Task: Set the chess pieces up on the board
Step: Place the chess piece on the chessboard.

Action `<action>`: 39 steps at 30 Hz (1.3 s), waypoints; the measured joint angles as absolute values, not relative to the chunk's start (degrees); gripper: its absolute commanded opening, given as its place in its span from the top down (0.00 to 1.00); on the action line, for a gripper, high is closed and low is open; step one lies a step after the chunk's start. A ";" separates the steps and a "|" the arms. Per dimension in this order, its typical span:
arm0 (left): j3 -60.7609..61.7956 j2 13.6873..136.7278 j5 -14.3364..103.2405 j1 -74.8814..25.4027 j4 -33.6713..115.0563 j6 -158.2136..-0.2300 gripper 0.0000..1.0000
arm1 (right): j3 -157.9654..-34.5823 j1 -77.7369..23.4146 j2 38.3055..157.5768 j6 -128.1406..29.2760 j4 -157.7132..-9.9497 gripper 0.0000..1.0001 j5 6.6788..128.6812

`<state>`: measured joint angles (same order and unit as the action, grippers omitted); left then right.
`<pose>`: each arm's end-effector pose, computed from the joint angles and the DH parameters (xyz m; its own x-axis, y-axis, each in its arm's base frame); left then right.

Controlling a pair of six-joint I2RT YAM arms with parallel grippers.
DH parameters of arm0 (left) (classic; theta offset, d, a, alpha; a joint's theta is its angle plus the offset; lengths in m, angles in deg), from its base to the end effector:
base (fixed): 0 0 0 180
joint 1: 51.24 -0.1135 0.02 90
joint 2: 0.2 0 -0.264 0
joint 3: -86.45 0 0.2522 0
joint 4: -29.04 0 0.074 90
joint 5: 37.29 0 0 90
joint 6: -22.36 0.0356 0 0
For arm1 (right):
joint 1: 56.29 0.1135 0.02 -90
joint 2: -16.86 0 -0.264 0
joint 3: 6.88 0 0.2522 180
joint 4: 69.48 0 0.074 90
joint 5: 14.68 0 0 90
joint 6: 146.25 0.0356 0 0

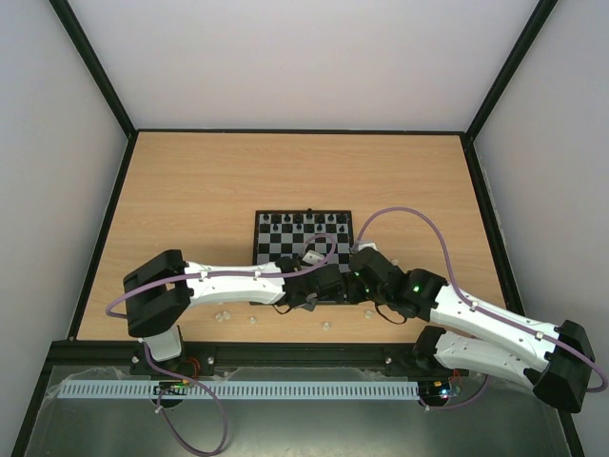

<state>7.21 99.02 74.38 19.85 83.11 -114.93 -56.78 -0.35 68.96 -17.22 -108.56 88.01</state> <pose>0.1190 -0.3067 0.1850 -0.8332 0.3251 -0.4473 0.3451 0.9378 0.0389 0.1138 0.1543 0.2404 -0.7378 0.0056 -0.6750 -0.3233 0.8749 0.3607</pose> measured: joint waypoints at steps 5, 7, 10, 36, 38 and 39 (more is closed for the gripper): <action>7.21 99.02 74.41 19.85 83.35 -115.41 0.74 | -56.78 -0.35 68.91 -17.22 -108.56 0.04 88.01; 7.24 99.02 74.45 19.85 83.44 -115.61 0.74 | -56.78 -0.35 68.91 -17.22 -108.56 0.04 88.01; 7.39 99.02 74.56 19.85 83.42 -115.91 0.74 | -56.78 -0.35 68.91 -17.22 -108.56 0.04 88.01; 8.79 97.97 75.67 19.87 81.87 -118.08 0.53 | -56.41 -0.48 67.60 -17.20 -108.43 0.04 88.16; 8.77 97.97 75.67 19.83 81.58 -118.08 0.54 | -56.41 -0.52 67.47 -17.20 -108.43 0.04 88.27; 8.77 97.97 75.67 19.79 81.43 -118.06 0.55 | -56.41 -0.56 67.43 -17.18 -108.43 0.04 88.27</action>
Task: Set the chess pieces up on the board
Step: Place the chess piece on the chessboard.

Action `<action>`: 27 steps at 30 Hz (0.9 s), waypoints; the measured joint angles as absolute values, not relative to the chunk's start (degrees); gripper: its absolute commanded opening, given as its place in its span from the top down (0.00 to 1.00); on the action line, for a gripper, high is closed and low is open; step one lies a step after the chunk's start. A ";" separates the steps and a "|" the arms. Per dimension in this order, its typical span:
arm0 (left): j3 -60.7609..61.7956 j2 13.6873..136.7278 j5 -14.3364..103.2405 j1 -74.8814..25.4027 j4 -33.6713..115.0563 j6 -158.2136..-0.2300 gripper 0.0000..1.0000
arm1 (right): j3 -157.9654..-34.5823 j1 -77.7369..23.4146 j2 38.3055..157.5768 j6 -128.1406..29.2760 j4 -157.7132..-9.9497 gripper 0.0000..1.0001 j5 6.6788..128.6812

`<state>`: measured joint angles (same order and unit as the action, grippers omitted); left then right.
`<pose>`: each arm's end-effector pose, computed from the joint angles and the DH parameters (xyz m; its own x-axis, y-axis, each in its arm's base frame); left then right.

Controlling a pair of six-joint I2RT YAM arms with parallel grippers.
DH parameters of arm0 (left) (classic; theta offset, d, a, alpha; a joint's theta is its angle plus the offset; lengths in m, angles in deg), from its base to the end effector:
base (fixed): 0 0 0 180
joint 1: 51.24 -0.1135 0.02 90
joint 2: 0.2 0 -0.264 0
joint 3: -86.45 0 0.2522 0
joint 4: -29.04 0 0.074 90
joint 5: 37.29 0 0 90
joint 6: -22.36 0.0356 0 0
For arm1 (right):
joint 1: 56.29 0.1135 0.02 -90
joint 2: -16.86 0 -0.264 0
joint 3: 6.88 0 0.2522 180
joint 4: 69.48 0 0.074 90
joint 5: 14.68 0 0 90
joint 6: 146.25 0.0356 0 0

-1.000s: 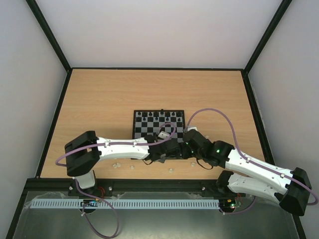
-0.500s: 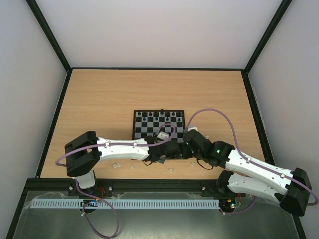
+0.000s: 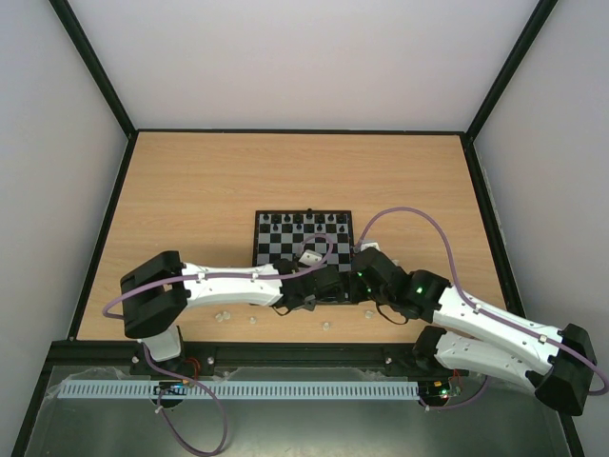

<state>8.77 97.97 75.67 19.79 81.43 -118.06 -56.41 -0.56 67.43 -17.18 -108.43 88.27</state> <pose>0.1188 -0.3030 0.1845 -0.8403 0.2615 -0.4749 0.2916 0.9565 0.0106 0.1123 0.1507 0.2430 -0.7276 0.0230 -0.6856 -0.3221 0.8709 0.3711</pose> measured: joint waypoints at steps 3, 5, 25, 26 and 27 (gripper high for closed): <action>8.77 97.97 75.65 19.46 80.90 -118.08 0.60 | -56.41 -0.59 67.43 -17.18 -108.43 0.05 88.31; 8.77 97.97 75.65 18.91 80.36 -117.97 0.63 | -56.41 -0.67 67.43 -17.18 -108.47 0.05 88.42; 9.42 97.97 74.91 16.99 80.18 -117.60 0.56 | -56.39 -0.83 66.99 -17.09 -108.54 0.05 88.45; 9.40 97.97 74.84 17.03 80.31 -117.47 0.54 | -56.39 -0.83 66.99 -17.09 -108.54 0.05 88.42; 9.33 97.97 74.82 17.18 80.47 -117.40 0.52 | -56.39 -0.83 66.99 -17.11 -108.54 0.05 88.42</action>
